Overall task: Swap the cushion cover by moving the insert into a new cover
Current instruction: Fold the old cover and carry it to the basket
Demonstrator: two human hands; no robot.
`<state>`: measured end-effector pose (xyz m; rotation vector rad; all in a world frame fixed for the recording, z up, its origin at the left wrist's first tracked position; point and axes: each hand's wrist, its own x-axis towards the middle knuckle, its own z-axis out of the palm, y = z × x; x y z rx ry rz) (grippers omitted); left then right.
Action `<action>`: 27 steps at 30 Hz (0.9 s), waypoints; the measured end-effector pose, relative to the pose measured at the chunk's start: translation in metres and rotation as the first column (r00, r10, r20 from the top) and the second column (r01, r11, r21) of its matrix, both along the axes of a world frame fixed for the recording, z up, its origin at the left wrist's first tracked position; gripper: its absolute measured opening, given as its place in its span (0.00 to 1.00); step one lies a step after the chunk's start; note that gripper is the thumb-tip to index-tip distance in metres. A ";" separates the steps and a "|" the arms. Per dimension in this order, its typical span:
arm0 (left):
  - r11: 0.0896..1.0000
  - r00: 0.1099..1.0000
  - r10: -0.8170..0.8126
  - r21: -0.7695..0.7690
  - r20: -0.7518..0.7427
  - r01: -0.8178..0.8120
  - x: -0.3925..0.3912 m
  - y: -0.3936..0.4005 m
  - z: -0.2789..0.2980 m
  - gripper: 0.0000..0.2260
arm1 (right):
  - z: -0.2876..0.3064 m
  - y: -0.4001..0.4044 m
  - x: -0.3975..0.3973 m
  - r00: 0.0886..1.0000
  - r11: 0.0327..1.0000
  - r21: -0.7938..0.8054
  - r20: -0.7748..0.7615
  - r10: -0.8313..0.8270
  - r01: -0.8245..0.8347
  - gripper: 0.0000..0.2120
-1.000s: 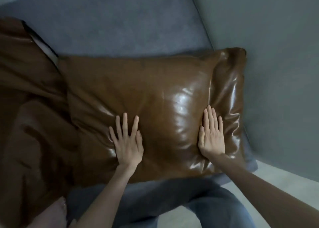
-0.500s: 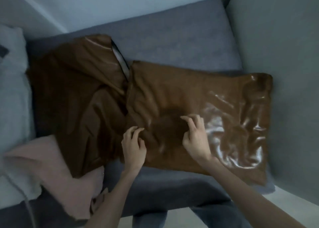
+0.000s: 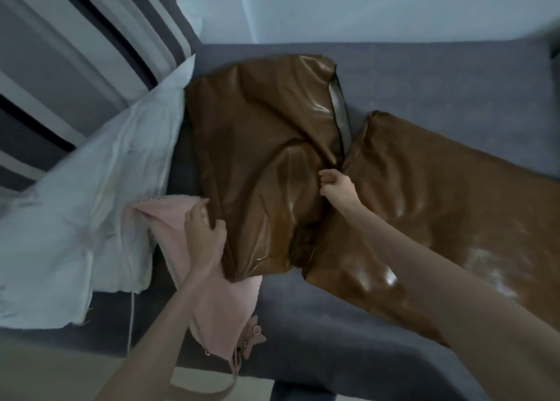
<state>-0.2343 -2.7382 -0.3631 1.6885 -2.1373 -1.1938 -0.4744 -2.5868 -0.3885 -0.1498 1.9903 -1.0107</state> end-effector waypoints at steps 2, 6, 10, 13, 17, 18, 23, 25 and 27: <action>0.974 0.998 0.056 0.219 -0.012 -0.052 -0.012 -0.021 -0.006 0.22 | -0.010 -0.006 -0.009 0.999 0.998 0.064 0.028 -0.023 0.022 0.28; 0.887 0.981 0.184 0.419 0.061 -0.192 -0.034 -0.046 -0.028 0.30 | -0.033 -0.010 -0.026 0.997 0.976 0.204 0.012 -0.075 0.071 0.37; 0.900 0.968 0.238 0.357 0.079 -0.251 -0.047 -0.068 -0.054 0.35 | -0.049 -0.023 -0.050 0.986 0.976 0.200 -0.154 -0.060 0.091 0.40; 0.854 0.953 0.288 0.426 0.092 -0.299 -0.056 -0.081 -0.073 0.39 | -0.058 -0.036 -0.074 0.939 0.968 0.247 -0.322 0.123 -0.042 0.41; 0.811 0.934 0.344 0.473 0.093 -0.345 -0.059 -0.093 -0.104 0.44 | -0.080 -0.051 -0.099 0.949 0.940 0.328 -0.256 0.184 -0.093 0.46; 0.794 0.929 0.357 0.492 0.096 -0.356 -0.059 -0.095 -0.111 0.44 | -0.086 -0.053 -0.102 0.957 0.933 0.348 -0.231 0.176 -0.088 0.47; 0.766 0.920 0.390 0.537 0.050 -0.354 -0.059 -0.100 -0.127 0.35 | -0.105 -0.059 -0.098 0.941 0.890 0.454 -0.288 0.176 -0.028 0.48; 0.759 0.905 0.425 0.543 0.007 -0.360 -0.055 -0.099 -0.120 0.28 | -0.102 -0.060 -0.092 0.898 0.866 0.500 -0.368 0.240 -0.026 0.37; 0.756 0.902 0.430 0.562 -0.041 -0.336 -0.049 -0.094 -0.104 0.25 | -0.089 -0.060 -0.087 0.918 0.904 0.427 -0.343 0.201 -0.038 0.24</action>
